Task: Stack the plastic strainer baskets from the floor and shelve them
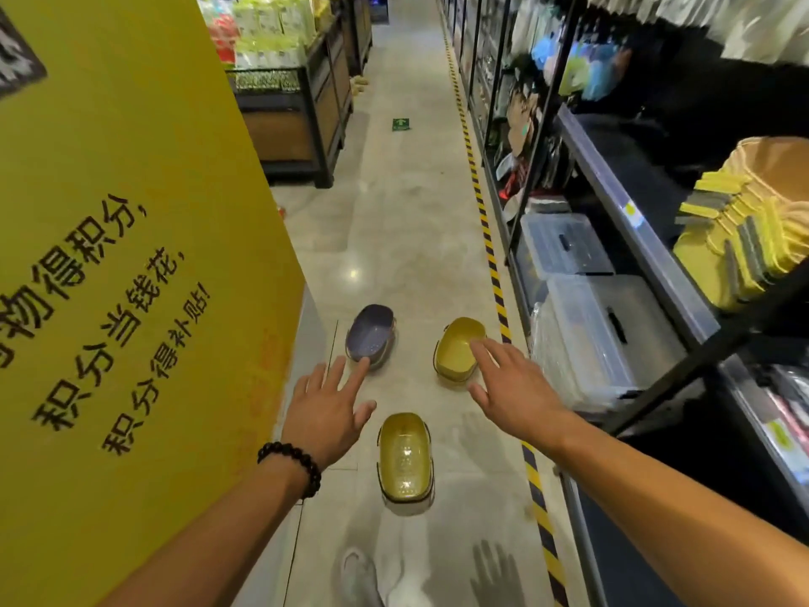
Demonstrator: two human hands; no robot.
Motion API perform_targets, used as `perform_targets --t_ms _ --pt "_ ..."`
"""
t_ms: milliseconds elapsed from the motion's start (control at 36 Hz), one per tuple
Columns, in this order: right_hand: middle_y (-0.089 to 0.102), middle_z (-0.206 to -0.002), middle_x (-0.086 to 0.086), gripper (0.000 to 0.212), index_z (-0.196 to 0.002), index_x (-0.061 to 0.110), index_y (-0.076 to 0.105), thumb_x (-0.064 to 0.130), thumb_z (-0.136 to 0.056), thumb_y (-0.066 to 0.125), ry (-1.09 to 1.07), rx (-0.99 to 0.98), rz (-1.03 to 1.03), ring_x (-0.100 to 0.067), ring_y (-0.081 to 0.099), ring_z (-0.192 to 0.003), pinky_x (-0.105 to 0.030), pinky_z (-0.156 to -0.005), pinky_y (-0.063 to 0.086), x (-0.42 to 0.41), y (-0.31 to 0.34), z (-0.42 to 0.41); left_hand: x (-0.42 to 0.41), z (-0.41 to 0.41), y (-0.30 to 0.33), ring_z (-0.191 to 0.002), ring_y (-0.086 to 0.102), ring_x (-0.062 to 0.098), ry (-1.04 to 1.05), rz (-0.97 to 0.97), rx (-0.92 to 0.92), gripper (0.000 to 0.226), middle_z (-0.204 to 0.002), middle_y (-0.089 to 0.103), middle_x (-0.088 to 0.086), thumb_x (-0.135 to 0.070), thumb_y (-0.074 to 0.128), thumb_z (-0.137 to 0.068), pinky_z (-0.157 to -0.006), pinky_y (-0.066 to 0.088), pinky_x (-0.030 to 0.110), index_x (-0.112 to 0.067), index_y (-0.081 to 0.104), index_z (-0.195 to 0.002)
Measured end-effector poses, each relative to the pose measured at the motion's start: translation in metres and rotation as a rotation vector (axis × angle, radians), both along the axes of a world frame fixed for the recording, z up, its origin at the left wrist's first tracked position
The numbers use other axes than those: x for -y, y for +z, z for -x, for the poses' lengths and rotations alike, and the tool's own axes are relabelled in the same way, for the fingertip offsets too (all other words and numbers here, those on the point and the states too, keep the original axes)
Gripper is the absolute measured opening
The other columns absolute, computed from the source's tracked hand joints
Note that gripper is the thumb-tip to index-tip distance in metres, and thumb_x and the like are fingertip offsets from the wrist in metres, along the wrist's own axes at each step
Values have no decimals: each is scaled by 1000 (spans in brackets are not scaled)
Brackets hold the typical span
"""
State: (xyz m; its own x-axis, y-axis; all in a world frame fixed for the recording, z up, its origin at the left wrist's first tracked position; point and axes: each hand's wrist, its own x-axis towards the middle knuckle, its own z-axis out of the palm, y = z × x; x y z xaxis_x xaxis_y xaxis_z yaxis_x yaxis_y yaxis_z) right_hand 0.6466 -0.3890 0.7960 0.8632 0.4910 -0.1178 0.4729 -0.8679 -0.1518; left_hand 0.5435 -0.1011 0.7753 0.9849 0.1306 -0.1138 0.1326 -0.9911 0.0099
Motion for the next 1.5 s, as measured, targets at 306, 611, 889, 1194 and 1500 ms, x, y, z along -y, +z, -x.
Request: perform_targets --t_ms 306,611,889,1194,1500 --pt "25 -167 -7 70 -162 23 16 50 -103 43 -66 -83 -21 -33 27 -150 -52 -115 37 -69 -23 -34 -73 -55 -11 -154 29 35 -75 8 48 69 -170 28 8 -63 35 -103 -123 30 51 -35 20 -164" --pt "28 -166 -7 72 -161 25 15 53 -102 46 -187 -127 14 -33 29 -150 -52 -117 37 -103 -51 -55 -119 -122 -41 -155 25 35 -163 4 -43 71 -173 20 8 -63 32 -104 -124 25 51 -34 14 -165" --pt "24 -168 -8 72 -164 21 13 53 -104 39 -256 -214 76 -33 26 -151 -48 -118 34 -83 -96 -71 -100 -169 -85 -156 23 33 -233 50 -129 70 -173 18 6 -61 34 -104 -123 24 50 -36 11 -165" --pt "19 -170 -7 72 -164 23 8 52 -105 37 -395 -399 25 -31 22 -153 -45 -121 30 -33 -160 -94 -70 -230 -149 -151 35 36 -310 35 -273 66 -169 30 9 -58 30 -105 -118 33 52 -34 15 -164" --pt "28 -167 -5 71 -163 27 18 55 -103 43 -591 -552 -29 -30 33 -150 -47 -116 38 -24 -267 -85 -56 -286 -244 -155 25 34 -440 19 -399 67 -172 20 8 -54 32 -107 -123 29 49 -34 8 -166"
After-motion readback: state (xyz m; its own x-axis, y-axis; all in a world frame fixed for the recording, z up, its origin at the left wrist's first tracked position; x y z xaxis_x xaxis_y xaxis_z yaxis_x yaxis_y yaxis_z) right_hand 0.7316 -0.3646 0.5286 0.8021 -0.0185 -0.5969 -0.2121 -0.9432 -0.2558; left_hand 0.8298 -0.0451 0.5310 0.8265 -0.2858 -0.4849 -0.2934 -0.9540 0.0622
